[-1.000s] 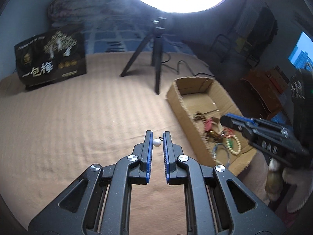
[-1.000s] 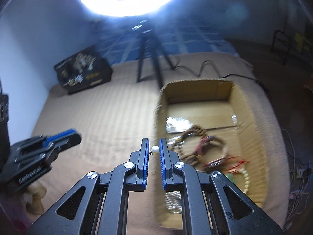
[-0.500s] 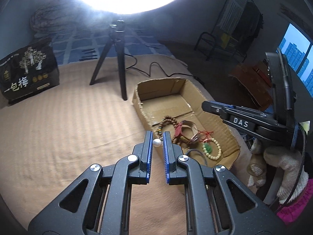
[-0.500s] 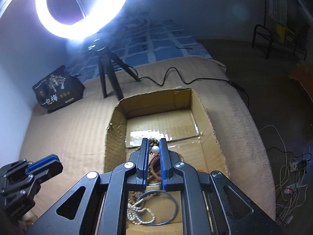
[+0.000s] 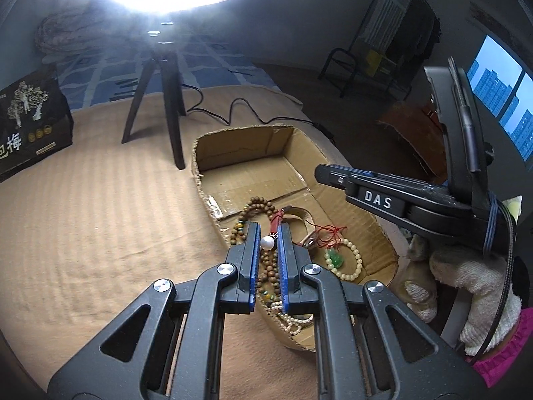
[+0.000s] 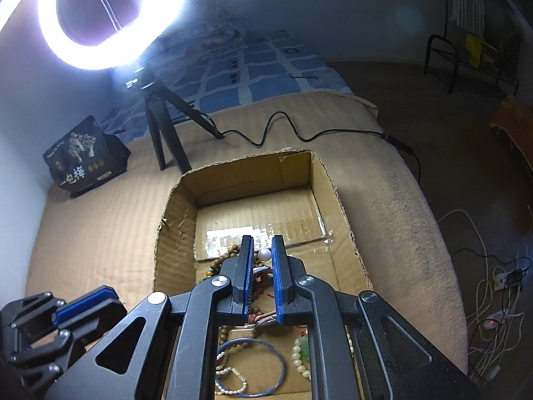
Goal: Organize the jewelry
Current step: 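Carry both pearl earrings into the cardboard box with both tools, then open both tools to drop the earrings and withdraw from the box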
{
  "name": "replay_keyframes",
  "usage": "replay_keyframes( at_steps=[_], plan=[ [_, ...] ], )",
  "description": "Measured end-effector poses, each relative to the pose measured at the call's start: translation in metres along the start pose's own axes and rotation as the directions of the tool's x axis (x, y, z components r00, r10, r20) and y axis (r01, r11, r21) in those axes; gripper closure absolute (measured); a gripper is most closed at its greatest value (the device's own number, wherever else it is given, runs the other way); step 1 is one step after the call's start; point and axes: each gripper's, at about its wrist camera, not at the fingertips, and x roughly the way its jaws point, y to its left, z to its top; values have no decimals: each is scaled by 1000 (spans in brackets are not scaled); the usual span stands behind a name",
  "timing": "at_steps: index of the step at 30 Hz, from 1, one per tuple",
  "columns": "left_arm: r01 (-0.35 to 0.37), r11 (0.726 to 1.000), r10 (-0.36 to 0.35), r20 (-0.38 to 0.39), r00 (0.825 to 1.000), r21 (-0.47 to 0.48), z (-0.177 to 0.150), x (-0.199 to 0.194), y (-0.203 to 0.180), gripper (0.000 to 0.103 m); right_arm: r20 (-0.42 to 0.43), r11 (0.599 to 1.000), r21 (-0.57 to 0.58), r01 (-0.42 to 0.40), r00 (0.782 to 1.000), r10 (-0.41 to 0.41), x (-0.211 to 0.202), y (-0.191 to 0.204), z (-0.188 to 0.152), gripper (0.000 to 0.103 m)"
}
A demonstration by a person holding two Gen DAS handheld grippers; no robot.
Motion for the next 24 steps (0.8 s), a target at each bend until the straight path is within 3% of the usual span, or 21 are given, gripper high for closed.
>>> replay_keyframes(
  at_steps=[14,18,19,21,24],
  plan=[
    [13,1000,-13,-14,1000,3,0,5,-5,94,-5,1000,21,16,1000,-16,2,-7,-1,93],
    [11,1000,-11,-19,1000,-2,-1,6,-4,94,2,999,29,33,999,-33,1,-9,-1,69],
    [10,1000,-10,-22,1000,0,-1,7,-4,87,3,999,31,36,999,-36,0,-9,-1,65],
    [-1,1000,1,-20,1000,4,-2,7,-4,76,4,998,38,44,999,-44,0,-11,-1,63],
    [-8,1000,8,-20,1000,2,-2,7,-3,74,0,998,42,53,999,-53,0,-12,-1,60]
  ],
)
